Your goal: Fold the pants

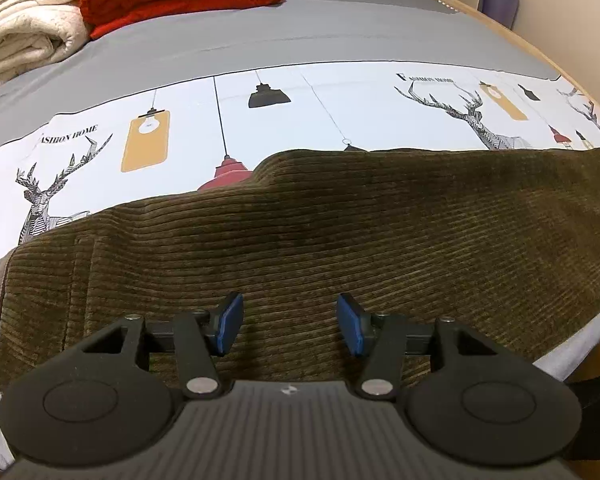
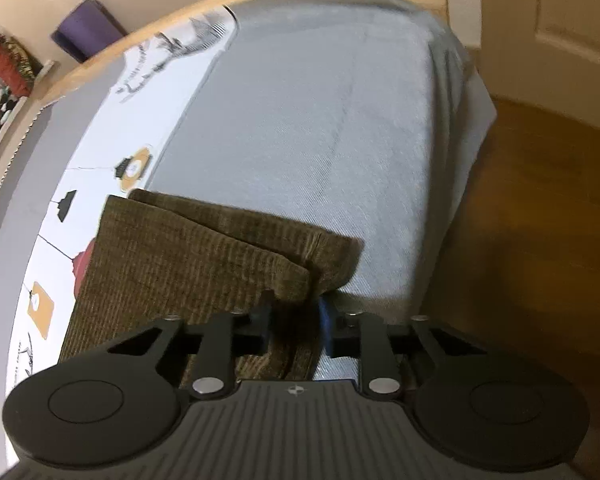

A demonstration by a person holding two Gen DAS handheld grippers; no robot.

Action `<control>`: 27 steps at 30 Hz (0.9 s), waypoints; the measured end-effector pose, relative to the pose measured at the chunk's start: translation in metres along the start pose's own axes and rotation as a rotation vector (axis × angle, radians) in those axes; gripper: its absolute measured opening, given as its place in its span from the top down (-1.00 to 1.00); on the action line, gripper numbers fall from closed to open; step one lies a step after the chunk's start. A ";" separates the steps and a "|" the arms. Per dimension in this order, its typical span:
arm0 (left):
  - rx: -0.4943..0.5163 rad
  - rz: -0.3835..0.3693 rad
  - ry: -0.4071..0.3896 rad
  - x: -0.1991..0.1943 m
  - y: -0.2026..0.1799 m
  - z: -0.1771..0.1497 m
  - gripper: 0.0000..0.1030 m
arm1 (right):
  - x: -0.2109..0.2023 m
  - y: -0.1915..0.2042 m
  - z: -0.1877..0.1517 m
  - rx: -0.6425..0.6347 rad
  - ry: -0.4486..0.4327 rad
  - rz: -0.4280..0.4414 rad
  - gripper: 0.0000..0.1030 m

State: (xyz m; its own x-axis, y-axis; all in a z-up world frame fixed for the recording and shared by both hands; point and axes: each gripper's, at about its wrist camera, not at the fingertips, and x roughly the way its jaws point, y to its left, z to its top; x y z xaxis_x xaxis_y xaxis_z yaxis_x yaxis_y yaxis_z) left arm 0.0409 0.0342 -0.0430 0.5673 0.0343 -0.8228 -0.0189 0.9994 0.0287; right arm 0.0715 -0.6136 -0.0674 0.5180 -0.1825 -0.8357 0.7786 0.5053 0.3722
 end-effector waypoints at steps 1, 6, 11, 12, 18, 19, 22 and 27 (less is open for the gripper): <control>-0.002 -0.002 -0.001 -0.001 0.001 0.000 -0.11 | -0.005 0.001 0.000 0.003 -0.016 0.014 0.64; -0.036 -0.008 -0.016 -0.011 0.012 -0.002 -0.12 | -0.052 0.031 -0.008 -0.072 -0.154 0.099 0.67; -0.081 -0.002 -0.030 -0.020 0.028 -0.004 -0.12 | -0.152 0.133 -0.093 -0.621 -0.431 0.269 0.68; -0.088 0.000 -0.030 -0.021 0.032 -0.005 -0.12 | -0.172 0.151 -0.126 -0.740 -0.467 0.324 0.67; -0.116 0.009 -0.016 -0.024 0.048 -0.013 -0.12 | -0.204 0.204 -0.321 -1.328 -0.304 0.564 0.64; -0.125 0.009 -0.010 -0.023 0.051 -0.014 -0.13 | -0.193 0.207 -0.350 -1.414 -0.224 0.566 0.60; -0.150 -0.001 0.008 -0.022 0.058 -0.017 -0.18 | -0.158 0.203 -0.412 -1.694 0.044 0.539 0.54; -0.177 -0.019 0.012 -0.022 0.062 -0.017 -0.20 | -0.172 0.190 -0.414 -1.745 0.086 0.660 0.45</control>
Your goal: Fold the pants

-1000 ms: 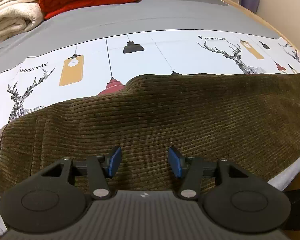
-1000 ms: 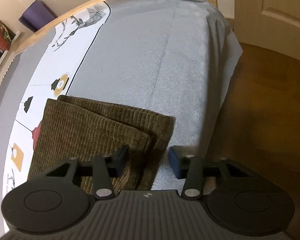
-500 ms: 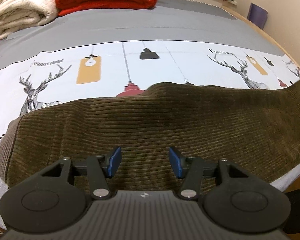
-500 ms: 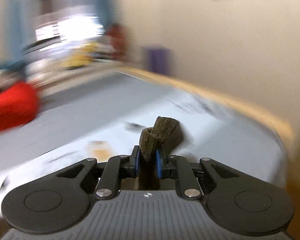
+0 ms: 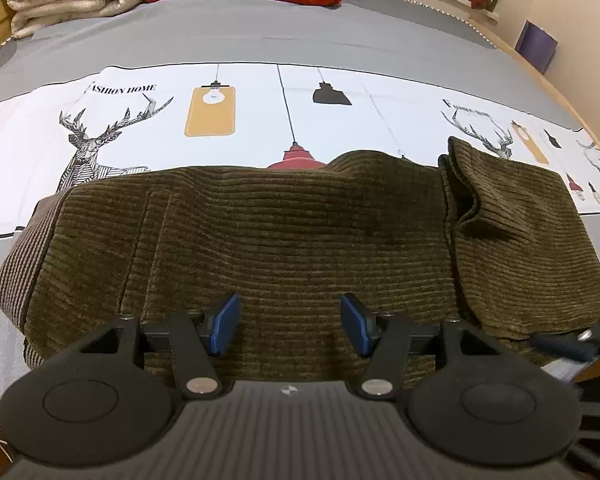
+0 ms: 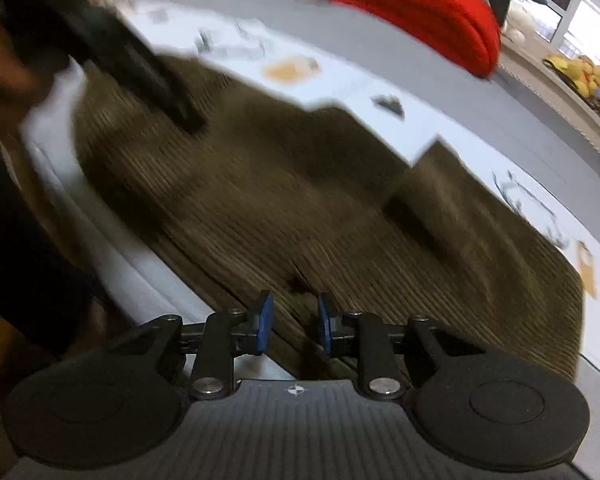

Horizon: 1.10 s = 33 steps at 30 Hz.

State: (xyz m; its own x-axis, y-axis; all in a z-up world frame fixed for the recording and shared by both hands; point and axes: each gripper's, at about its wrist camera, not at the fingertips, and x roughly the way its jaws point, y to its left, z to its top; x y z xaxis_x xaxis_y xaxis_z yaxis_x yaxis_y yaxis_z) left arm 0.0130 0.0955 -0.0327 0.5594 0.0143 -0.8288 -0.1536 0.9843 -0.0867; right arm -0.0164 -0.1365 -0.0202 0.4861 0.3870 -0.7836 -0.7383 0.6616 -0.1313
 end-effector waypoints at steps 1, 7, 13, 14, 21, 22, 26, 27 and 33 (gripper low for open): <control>0.001 -0.002 -0.001 0.000 -0.001 0.001 -0.20 | -0.010 -0.006 0.001 0.035 -0.041 0.010 0.31; -0.010 -0.015 0.014 0.008 -0.008 0.005 -0.21 | -0.005 -0.029 -0.002 0.118 -0.033 -0.062 0.06; -0.011 -0.012 0.031 0.013 -0.013 0.003 -0.21 | 0.025 -0.002 0.006 0.002 0.011 -0.076 0.08; -0.007 -0.012 0.029 0.012 -0.013 0.003 -0.21 | 0.028 0.001 0.008 -0.014 0.013 -0.078 0.11; -0.024 -0.008 0.036 0.013 -0.006 0.002 -0.21 | 0.010 0.000 0.012 -0.038 -0.077 -0.040 1.00; -0.027 -0.011 0.036 0.013 -0.005 0.003 -0.21 | 0.000 0.000 0.012 -0.037 -0.116 -0.007 1.00; -0.025 -0.022 0.035 0.013 -0.007 0.004 -0.21 | -0.018 0.008 -0.004 -0.097 -0.125 0.138 1.00; -0.025 -0.023 0.035 0.014 -0.008 0.005 -0.21 | -0.011 0.011 -0.012 -0.125 -0.067 0.125 1.00; -0.026 -0.037 0.030 0.015 -0.017 0.009 -0.23 | 0.004 0.011 -0.011 -0.124 -0.057 -0.059 0.47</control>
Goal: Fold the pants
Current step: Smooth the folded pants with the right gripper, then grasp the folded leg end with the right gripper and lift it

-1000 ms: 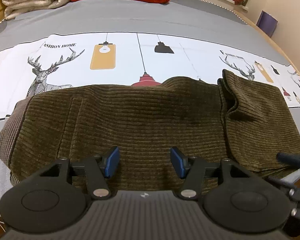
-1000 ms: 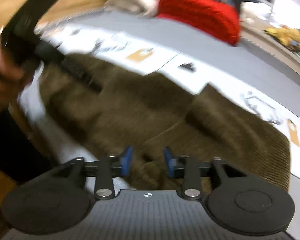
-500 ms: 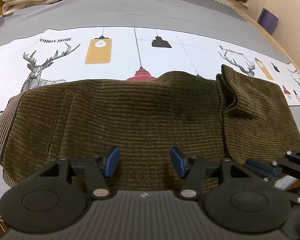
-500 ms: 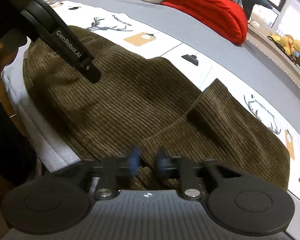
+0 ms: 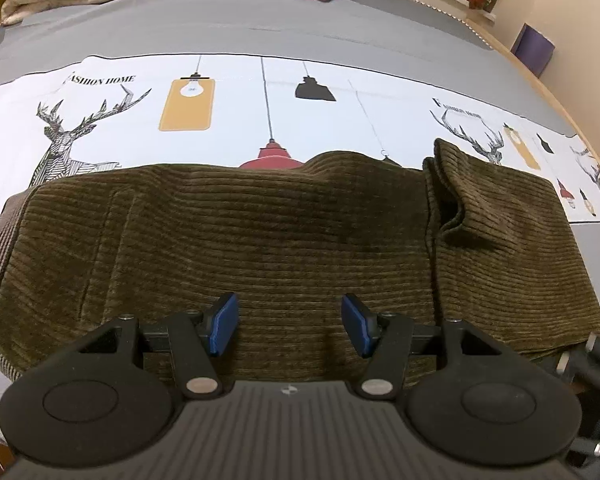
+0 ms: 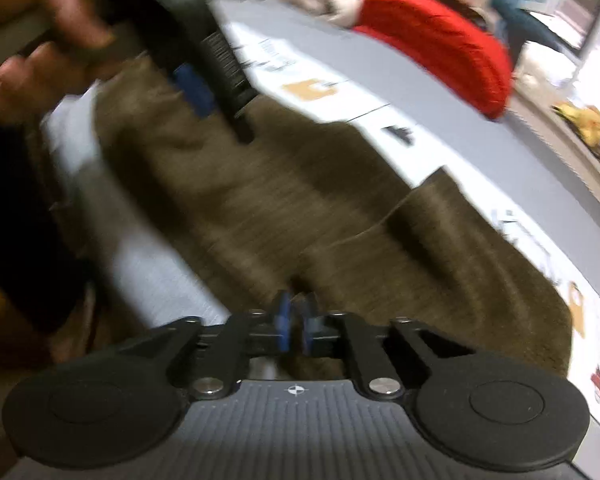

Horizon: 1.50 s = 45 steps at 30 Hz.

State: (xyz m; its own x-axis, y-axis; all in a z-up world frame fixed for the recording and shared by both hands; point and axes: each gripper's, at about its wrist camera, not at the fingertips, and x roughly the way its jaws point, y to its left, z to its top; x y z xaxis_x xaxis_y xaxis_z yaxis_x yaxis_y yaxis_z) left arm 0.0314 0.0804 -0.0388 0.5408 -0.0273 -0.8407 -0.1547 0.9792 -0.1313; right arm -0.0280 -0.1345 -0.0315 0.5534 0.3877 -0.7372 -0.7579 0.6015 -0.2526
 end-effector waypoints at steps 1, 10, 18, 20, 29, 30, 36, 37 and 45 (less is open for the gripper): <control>0.006 0.003 0.002 0.001 -0.002 -0.001 -0.25 | 0.002 -0.002 0.004 0.018 -0.010 -0.026 0.16; 0.001 0.022 0.018 0.002 0.007 -0.006 -0.25 | 0.046 0.004 0.016 -0.010 0.076 -0.071 0.59; 0.004 0.003 0.019 0.004 0.001 -0.002 -0.25 | 0.001 -0.012 0.004 0.028 -0.062 0.034 0.77; 0.012 -0.007 0.022 0.006 -0.005 -0.002 -0.25 | -0.008 -0.012 -0.007 0.006 -0.055 0.069 0.76; 0.049 -0.101 0.007 0.012 -0.043 0.004 -0.25 | -0.043 -0.059 -0.029 0.270 -0.109 0.051 0.18; 0.054 -0.139 0.008 0.013 -0.049 0.004 -0.25 | -0.052 -0.074 -0.032 0.352 -0.137 -0.001 -0.03; 0.153 -0.354 0.064 0.016 -0.088 -0.006 0.57 | -0.065 -0.162 -0.097 0.859 0.015 -0.326 -0.16; 0.181 -0.372 0.077 0.018 -0.095 -0.009 0.81 | -0.064 -0.172 -0.109 0.929 0.057 -0.348 -0.19; 0.314 -0.259 0.172 0.041 -0.118 -0.032 0.58 | -0.054 -0.200 -0.157 1.220 0.112 -0.229 -0.42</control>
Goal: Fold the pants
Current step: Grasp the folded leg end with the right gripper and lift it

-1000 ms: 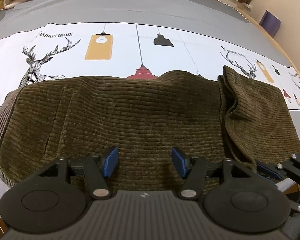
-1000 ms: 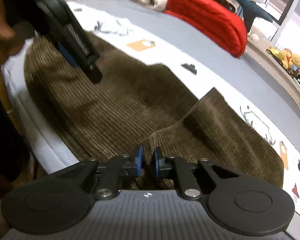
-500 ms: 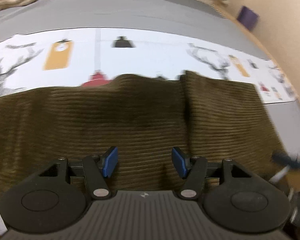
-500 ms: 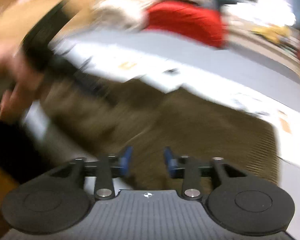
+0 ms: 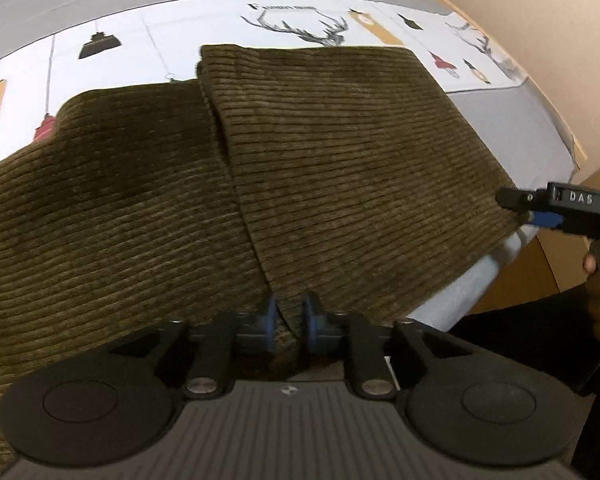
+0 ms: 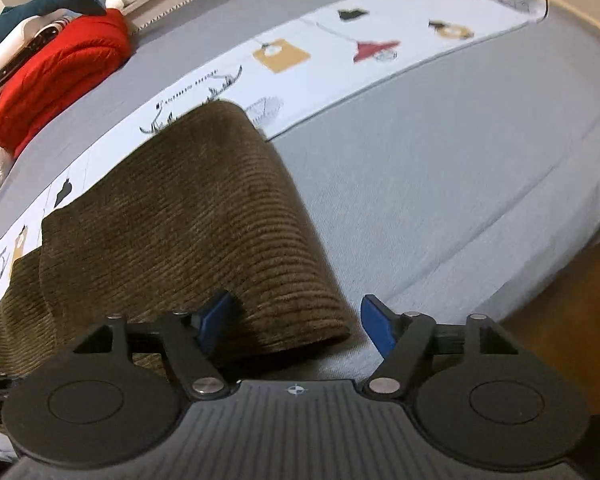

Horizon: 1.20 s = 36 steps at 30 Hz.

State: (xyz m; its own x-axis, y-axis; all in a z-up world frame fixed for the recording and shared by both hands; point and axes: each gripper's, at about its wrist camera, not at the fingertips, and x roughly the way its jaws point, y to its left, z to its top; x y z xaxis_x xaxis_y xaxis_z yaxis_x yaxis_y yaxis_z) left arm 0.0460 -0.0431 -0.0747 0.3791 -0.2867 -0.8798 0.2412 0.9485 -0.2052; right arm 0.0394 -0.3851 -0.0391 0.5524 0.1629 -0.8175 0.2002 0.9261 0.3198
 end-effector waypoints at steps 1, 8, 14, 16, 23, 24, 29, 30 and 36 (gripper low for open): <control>-0.007 -0.002 0.000 -0.001 0.002 -0.001 0.54 | 0.004 -0.002 0.001 0.017 0.014 0.012 -0.42; -0.007 -0.001 -0.017 -0.014 0.008 -0.004 0.47 | 0.015 0.008 0.002 0.034 0.044 0.028 -0.37; -0.048 0.004 -0.060 -0.027 0.014 0.000 0.46 | 0.004 0.015 0.000 0.012 0.003 0.004 0.22; -0.071 -0.002 -0.087 -0.033 0.017 0.002 0.46 | -0.004 0.017 0.000 0.006 -0.028 0.015 0.46; -0.188 -0.180 -0.300 -0.075 0.028 0.018 -0.26 | -0.065 0.091 -0.026 -0.426 -0.301 0.037 0.60; -0.204 -0.237 -0.328 -0.081 0.028 0.020 -0.35 | -0.075 0.105 -0.036 -0.517 -0.352 0.054 0.60; -0.221 -0.456 -0.382 -0.095 0.024 0.028 -0.75 | -0.099 0.152 -0.084 -0.793 -0.509 0.144 0.60; -0.220 -0.473 -0.379 -0.095 0.023 0.029 -0.76 | -0.100 0.160 -0.095 -0.853 -0.529 0.164 0.60; -0.269 -0.435 -0.365 -0.090 0.022 0.036 -0.76 | -0.098 0.188 -0.145 -1.146 -0.550 0.282 0.60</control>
State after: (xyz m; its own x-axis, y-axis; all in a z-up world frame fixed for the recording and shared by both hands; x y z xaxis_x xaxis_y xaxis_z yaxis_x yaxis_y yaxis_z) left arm 0.0495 -0.0015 0.0154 0.5886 -0.6367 -0.4982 0.2267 0.7214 -0.6543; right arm -0.0946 -0.1773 0.0312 0.7737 0.4912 -0.4002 -0.6261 0.6893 -0.3644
